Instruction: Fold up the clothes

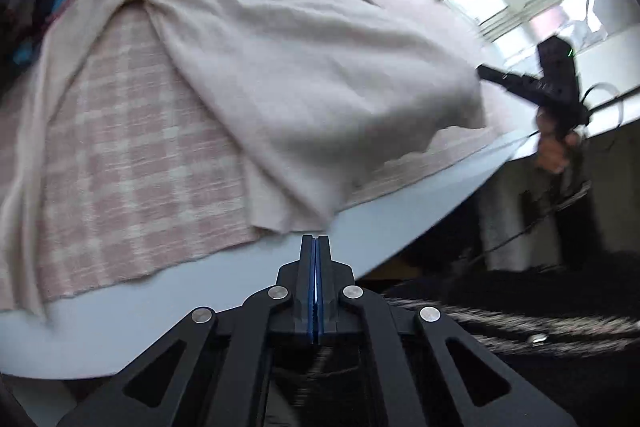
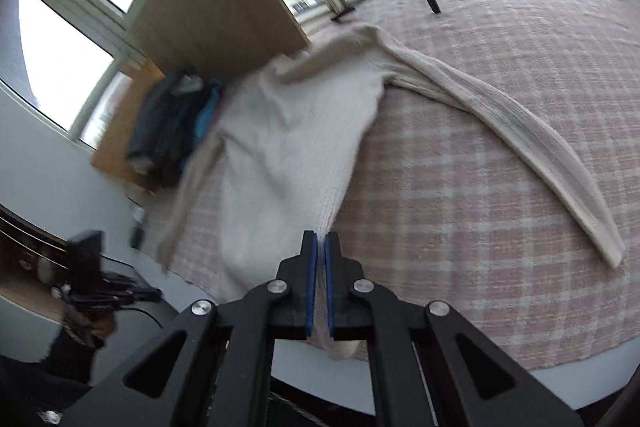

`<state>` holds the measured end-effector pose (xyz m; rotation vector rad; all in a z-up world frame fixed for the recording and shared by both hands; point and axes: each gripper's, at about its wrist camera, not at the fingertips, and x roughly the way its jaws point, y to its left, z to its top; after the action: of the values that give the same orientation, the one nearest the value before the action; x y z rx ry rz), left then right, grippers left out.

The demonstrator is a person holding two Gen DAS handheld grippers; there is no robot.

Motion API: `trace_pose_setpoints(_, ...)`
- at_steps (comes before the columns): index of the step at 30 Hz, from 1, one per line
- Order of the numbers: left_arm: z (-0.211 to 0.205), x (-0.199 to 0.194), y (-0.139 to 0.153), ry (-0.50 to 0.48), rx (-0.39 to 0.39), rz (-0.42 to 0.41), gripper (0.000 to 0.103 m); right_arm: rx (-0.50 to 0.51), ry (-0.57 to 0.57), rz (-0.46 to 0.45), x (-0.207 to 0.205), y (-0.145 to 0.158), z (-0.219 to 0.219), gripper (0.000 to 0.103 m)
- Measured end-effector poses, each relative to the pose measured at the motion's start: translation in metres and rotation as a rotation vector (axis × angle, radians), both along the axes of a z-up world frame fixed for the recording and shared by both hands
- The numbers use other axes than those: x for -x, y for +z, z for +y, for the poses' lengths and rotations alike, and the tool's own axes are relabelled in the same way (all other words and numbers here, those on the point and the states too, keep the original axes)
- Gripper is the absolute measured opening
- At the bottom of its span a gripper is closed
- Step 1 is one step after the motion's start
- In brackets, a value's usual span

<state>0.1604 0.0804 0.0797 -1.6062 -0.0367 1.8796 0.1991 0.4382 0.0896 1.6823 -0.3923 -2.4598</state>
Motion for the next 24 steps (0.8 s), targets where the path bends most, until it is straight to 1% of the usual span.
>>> trace_pose_setpoints(1,0.002,0.001,-0.006,0.001,0.042,0.027,0.0,-0.024,-0.007,-0.004,0.0,0.004,0.001,0.014)
trace_pose_setpoints(2,0.004,0.002,-0.012,0.003,0.074,0.053,0.0,-0.051,-0.012,-0.011,0.0,0.004,0.002,0.017)
trace_pose_setpoints(3,0.006,0.005,-0.016,0.005,0.084,0.073,0.0,-0.071,-0.011,-0.027,0.001,-0.005,0.0,0.017)
trace_pose_setpoints(4,0.009,0.007,-0.02,0.007,0.095,0.094,0.001,-0.06,0.0,-0.031,0.001,-0.01,0.001,0.017)
trace_pose_setpoints(6,0.015,0.012,-0.027,0.007,0.085,0.106,0.015,-0.04,0.019,-0.041,0.002,-0.02,0.001,0.019)
trace_pose_setpoints(7,0.019,0.015,-0.029,0.009,0.066,0.098,0.019,-0.043,0.023,-0.047,0.004,-0.024,0.0,0.023)
trace_pose_setpoints(8,0.024,0.021,-0.032,0.014,0.034,0.076,0.028,-0.047,0.029,-0.054,0.006,-0.028,-0.002,0.027)
trace_pose_setpoints(9,0.03,0.026,-0.035,0.02,0.011,0.06,0.031,-0.056,0.037,-0.058,0.007,-0.032,-0.003,0.029)
trace_pose_setpoints(10,0.035,0.03,-0.039,0.024,0.012,0.058,0.032,-0.065,0.037,-0.066,0.009,-0.036,-0.003,0.032)
trace_pose_setpoints(12,0.044,0.038,-0.047,0.041,0.02,0.048,0.031,-0.065,0.026,-0.083,0.012,-0.047,0.0,0.033)
trace_pose_setpoints(13,0.047,0.042,-0.054,0.053,0.018,0.029,0.03,-0.065,0.02,-0.091,0.014,-0.052,0.002,0.034)
trace_pose_setpoints(14,0.051,0.044,-0.061,0.066,0.024,0.007,0.027,-0.065,0.014,-0.1,0.016,-0.057,0.003,0.034)
trace_pose_setpoints(15,0.051,0.046,-0.067,0.078,0.029,-0.013,0.013,-0.062,0.011,-0.107,0.017,-0.062,0.004,0.034)
trace_pose_setpoints(16,0.05,0.047,-0.072,0.089,0.025,-0.032,0.003,-0.05,0.013,-0.111,0.017,-0.065,0.004,0.034)
trace_pose_setpoints(17,0.048,0.048,-0.072,0.098,0.004,-0.044,0.003,-0.038,0.015,-0.115,0.018,-0.068,0.003,0.034)
trace_pose_setpoints(19,0.042,0.049,-0.063,0.118,-0.044,-0.044,0.002,-0.015,0.02,-0.123,0.019,-0.074,0.001,0.034)
trace_pose_setpoints(20,0.038,0.05,-0.056,0.128,-0.064,-0.036,0.002,-0.002,0.022,-0.124,0.02,-0.076,0.0,0.021)
trace_pose_setpoints(21,0.033,0.05,-0.044,0.136,-0.073,-0.01,0.002,0.014,0.022,-0.113,0.02,-0.073,-0.001,0.009)
trace_pose_setpoints(22,0.027,0.052,-0.031,0.146,-0.081,0.018,0.002,0.032,0.019,-0.099,0.021,-0.07,-0.003,0.004)
trace_pose_setpoints(24,0.014,0.056,-0.006,0.17,-0.082,0.089,0.002,0.078,0.002,-0.04,0.026,-0.053,-0.004,0.004)
